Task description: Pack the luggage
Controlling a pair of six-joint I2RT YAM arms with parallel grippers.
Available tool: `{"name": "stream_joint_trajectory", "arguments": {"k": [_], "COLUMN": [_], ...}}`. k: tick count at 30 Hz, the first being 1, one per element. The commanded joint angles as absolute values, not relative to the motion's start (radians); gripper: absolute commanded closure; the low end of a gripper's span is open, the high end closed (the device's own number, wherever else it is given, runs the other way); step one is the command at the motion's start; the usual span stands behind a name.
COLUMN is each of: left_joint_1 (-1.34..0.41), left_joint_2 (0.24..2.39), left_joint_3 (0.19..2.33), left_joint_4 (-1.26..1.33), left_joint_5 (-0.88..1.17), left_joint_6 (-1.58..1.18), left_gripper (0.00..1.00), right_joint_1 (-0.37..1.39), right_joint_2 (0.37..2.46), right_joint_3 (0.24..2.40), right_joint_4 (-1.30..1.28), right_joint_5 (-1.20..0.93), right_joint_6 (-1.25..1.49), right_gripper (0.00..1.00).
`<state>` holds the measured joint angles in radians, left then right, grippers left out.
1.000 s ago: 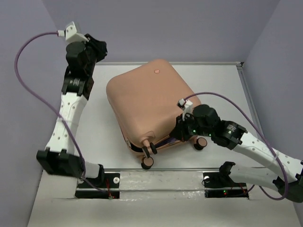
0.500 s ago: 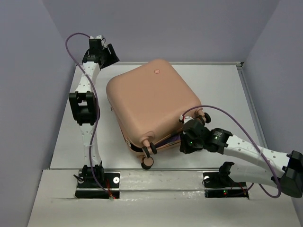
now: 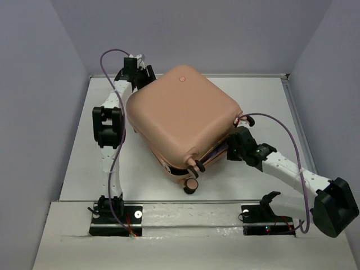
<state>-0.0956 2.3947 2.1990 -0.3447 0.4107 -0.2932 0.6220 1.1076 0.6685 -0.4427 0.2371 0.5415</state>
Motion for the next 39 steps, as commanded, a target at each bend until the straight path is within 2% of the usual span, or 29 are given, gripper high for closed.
{"name": "stream_joint_trajectory", "arguments": {"k": [1,5,7,10,14,16,17,19,22,23,24,25,26,29,33,34,36,38,39], "left_joint_1": [-0.104,-0.103,-0.104,-0.112,-0.133,-0.149,-0.153,-0.161,-0.163,-0.164,-0.164,-0.164,-0.164,-0.164,-0.164,-0.164,-0.164,-0.164,-0.163], "left_joint_2": [2.171,1.985,1.865,1.713,1.499,1.416,1.340,1.274,1.155,1.141,1.132,1.115,1.109,1.083,1.049,1.031,1.008,0.959,0.937], "left_joint_3": [1.858,1.542,1.360,1.113,0.947,0.829,0.755,0.698,0.652,0.650,0.661,0.669,0.678,0.712,0.707,0.704,0.693,0.684,0.674], "left_joint_4": [-0.206,-0.109,-0.036,0.020,0.069,0.089,0.104,0.121,0.121,0.123,0.123,0.121,0.121,0.123,0.127,0.133,0.132,0.109,0.098], "left_joint_5": [0.411,0.351,0.341,0.348,0.305,0.302,0.285,0.266,0.204,0.201,0.201,0.196,0.195,0.164,0.103,0.098,0.087,0.065,0.043], "left_joint_6": [-0.313,-0.391,-0.434,-0.477,-0.514,-0.546,-0.557,-0.572,-0.591,-0.595,-0.597,-0.598,-0.598,-0.617,-0.629,-0.633,-0.631,-0.618,-0.611], "left_gripper": [0.32,0.33,0.34,0.35,0.37,0.37,0.37,0.37,0.36,0.36,0.36,0.35,0.35,0.33,0.33,0.33,0.34,0.36,0.37], "right_joint_1": [0.531,0.465,0.425,0.393,0.382,0.382,0.382,0.382,0.373,0.373,0.364,0.350,0.341,0.304,0.269,0.268,0.268,0.282,0.296], "right_joint_2": [1.283,1.432,1.498,1.636,1.813,1.943,1.988,2.057,2.095,2.086,2.076,2.054,2.042,1.973,1.837,1.803,1.682,1.576,1.516], "right_joint_3": [0.773,0.897,0.998,1.157,1.320,1.496,1.632,1.731,1.833,1.842,1.850,1.868,1.879,1.888,1.829,1.788,1.723,1.607,1.533], "right_joint_4": [-0.066,0.086,0.153,0.155,0.152,0.089,0.022,-0.033,-0.106,-0.115,-0.139,-0.159,-0.179,-0.259,-0.279,-0.278,-0.269,-0.176,-0.143], "right_joint_5": [0.186,0.118,0.019,-0.108,-0.316,-0.482,-0.524,-0.566,-0.508,-0.496,-0.479,-0.445,-0.439,-0.373,-0.305,-0.282,-0.313,-0.365,-0.379], "right_joint_6": [0.473,0.460,0.446,0.445,0.430,0.433,0.440,0.465,0.466,0.466,0.465,0.463,0.462,0.437,0.388,0.362,0.339,0.347,0.353], "right_gripper": [0.93,0.93,0.93,0.93,0.93,0.93,0.91,0.87,0.71,0.58,0.51,0.38,0.32,0.16,0.05,0.05,0.12,0.36,0.53]}}
